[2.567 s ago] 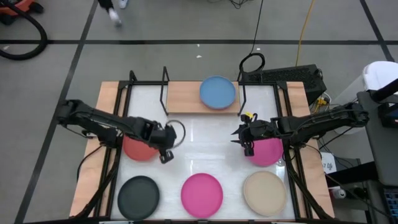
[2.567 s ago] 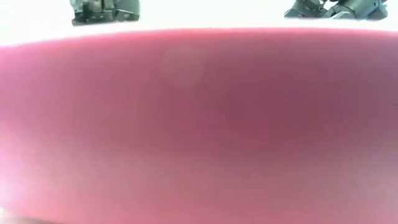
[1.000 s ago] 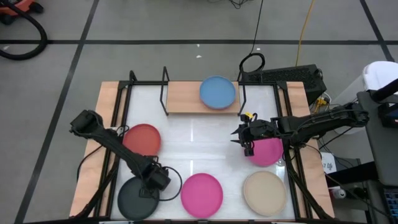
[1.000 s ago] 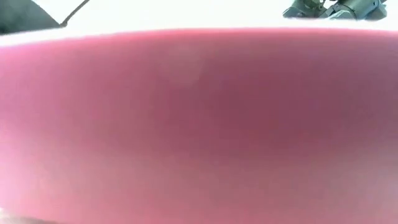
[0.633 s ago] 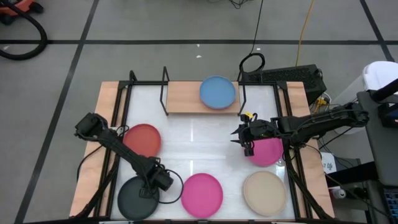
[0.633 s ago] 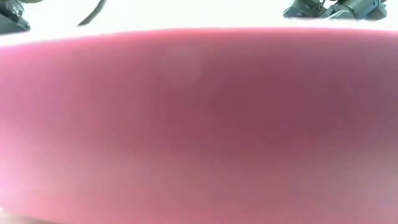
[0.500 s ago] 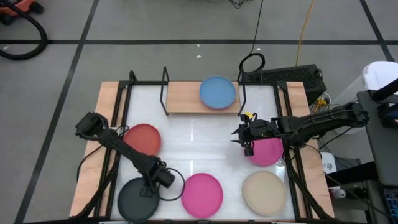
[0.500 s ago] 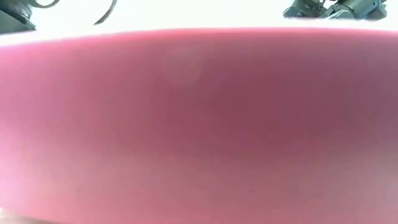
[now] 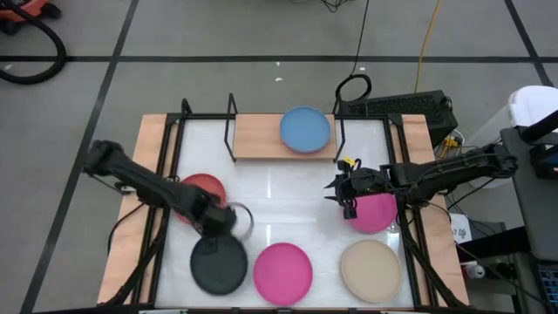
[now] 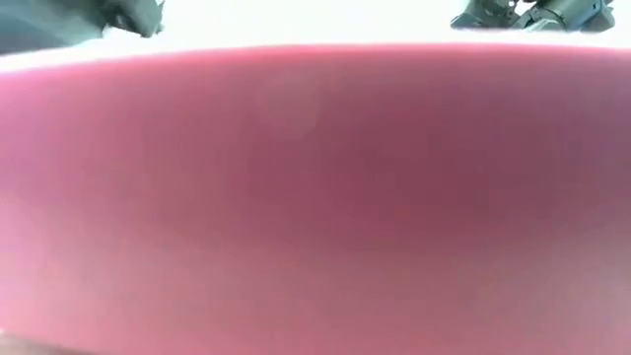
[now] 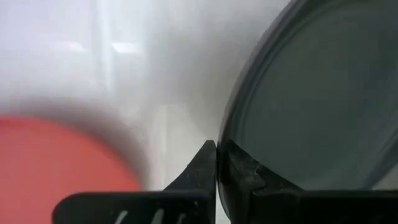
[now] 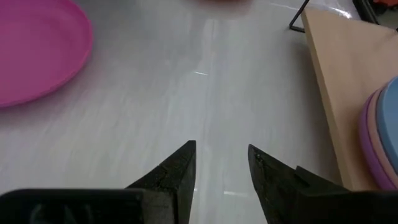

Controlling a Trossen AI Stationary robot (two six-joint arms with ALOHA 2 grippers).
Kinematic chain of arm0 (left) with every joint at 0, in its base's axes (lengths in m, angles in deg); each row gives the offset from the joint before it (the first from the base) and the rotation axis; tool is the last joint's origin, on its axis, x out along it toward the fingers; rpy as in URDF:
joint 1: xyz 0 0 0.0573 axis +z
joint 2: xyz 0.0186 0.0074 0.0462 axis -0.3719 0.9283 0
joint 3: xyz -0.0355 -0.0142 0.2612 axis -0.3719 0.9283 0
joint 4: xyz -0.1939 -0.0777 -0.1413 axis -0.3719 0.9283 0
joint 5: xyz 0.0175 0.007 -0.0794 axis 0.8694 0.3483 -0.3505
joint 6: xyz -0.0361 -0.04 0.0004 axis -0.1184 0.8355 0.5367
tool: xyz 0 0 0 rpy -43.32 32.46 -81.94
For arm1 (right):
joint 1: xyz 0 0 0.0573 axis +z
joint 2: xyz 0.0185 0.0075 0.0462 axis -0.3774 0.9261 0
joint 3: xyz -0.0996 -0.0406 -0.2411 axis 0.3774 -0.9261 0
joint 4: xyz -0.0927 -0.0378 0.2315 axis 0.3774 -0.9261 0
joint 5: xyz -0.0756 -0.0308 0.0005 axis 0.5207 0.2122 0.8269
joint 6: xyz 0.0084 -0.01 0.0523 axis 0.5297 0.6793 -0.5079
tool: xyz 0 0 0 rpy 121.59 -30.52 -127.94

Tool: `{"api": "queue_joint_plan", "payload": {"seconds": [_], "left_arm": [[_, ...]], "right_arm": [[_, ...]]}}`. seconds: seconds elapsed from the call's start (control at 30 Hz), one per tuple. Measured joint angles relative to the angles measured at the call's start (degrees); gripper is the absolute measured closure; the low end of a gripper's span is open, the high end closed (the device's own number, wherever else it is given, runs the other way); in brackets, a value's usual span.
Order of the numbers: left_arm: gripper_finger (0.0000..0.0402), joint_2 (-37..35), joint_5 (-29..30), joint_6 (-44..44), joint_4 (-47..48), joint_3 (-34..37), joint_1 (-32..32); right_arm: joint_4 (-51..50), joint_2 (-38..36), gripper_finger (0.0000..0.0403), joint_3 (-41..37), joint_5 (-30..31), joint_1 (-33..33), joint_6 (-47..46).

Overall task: Place and stack plates onto a shelf
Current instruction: Stack the black plate on top of the blue plate on the shelf

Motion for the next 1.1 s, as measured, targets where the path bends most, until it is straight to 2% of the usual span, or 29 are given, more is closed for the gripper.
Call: {"api": "queue_joint_plan", "payload": {"seconds": [0.07,0.17,0.27,0.3,0.37,0.43,0.53,0.8,0.97,1.1], "left_arm": [[0.0392,-5.9,6.1,1.8,-1.0,0.0,1.5],[0.0392,-13.9,20.4,3.3,-5.6,0.0,4.1],[0.0392,-19.4,33.4,0.4,-14.3,0.0,7.6],[0.0392,-20.6,35.8,-1.3,-17.6,0.0,9.1],[0.0392,-22.0,37.1,-6.2,-26.4,0.0,13.1],[0.0392,-22.1,35.7,-11.3,-34.3,-0.1,17.5],[0.0392,-20.0,29.8,-16.1,-45.0,-0.1,24.7],[0.0392,-8.6,7.5,-15.2,-59.3,-0.1,43.8],[0.0392,-1.5,1.6,-9.5,-60.6,-2.6,52.1],[0.0392,5.1,-1.1,-8.5,-57.2,-7.3,54.8]], "right_arm": [[0.2,-1.2,0.0275,0.0,0.0,0.0,0.2],[0.4,-4.6,0.0275,0.0,0.2,0.0,1.1],[0.4,-9.0,0.0275,0.0,1.6,0.0,1.6],[0.4,-10.5,0.0275,0.0,2.4,0.0,1.7],[0.3,-13.2,0.0275,0.0,3.3,0.0,1.7],[0.5,-15.6,0.0275,0.0,3.3,0.0,2.1],[0.3,-18.8,0.0275,0.0,3.3,0.0,2.5],[0.7,-24.9,0.0275,-0.8,3.3,0.0,2.9],[2.1,-27.3,0.0275,-4.0,3.3,0.0,3.2],[3.6,-28.8,0.0275,-5.3,3.3,0.0,3.2]]}}
